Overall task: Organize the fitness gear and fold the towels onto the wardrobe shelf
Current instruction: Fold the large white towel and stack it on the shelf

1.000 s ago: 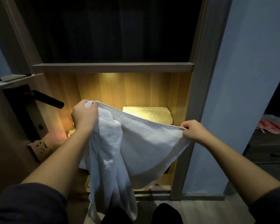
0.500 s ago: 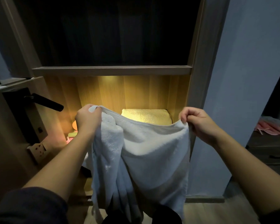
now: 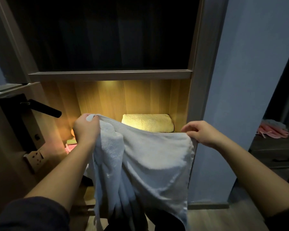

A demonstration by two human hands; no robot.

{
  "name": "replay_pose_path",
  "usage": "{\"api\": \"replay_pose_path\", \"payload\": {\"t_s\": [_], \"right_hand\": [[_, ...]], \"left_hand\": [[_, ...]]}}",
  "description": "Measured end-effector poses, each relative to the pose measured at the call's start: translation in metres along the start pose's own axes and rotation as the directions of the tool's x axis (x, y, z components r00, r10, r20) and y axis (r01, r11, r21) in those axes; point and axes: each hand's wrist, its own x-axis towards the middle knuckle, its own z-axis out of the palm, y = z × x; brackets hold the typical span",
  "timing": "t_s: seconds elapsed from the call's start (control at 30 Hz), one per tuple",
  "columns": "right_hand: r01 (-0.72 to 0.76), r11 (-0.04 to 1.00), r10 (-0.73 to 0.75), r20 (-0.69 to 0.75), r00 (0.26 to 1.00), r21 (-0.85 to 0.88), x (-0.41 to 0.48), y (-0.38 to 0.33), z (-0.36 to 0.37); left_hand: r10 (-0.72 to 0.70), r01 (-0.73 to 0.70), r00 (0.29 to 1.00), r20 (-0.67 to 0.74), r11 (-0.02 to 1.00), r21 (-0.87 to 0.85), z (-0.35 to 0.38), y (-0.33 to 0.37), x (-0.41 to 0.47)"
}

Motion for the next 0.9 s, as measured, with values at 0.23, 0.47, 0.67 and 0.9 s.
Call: {"api": "replay_pose_path", "payload": {"t_s": [0.23, 0.47, 0.67, 0.9], "right_hand": [[0.024, 0.959, 0.036, 0.206, 0.978, -0.282, -0.003, 0.033, 0.019], [0.075, 0.994, -0.084, 0.118, 0.990, 0.083, -0.007, 0.032, 0.028], [0.237, 0.839, -0.355, 0.163, 0.920, 0.490, -0.023, -0.024, 0.031], [0.416, 0.879, -0.476, 0.373, 0.796, 0.234, -0.037, -0.082, 0.026]], "left_hand": [[-0.016, 0.017, 0.999, -0.031, 0.999, 0.029, 0.000, -0.009, 0.002], [-0.002, 0.004, 1.000, -0.012, 0.994, 0.113, -0.011, -0.014, 0.014], [0.062, -0.082, 0.990, 0.127, 0.984, 0.157, -0.006, -0.007, 0.009], [0.164, -0.196, 0.940, 0.299, 0.977, 0.082, 0.004, 0.017, -0.003]]}}
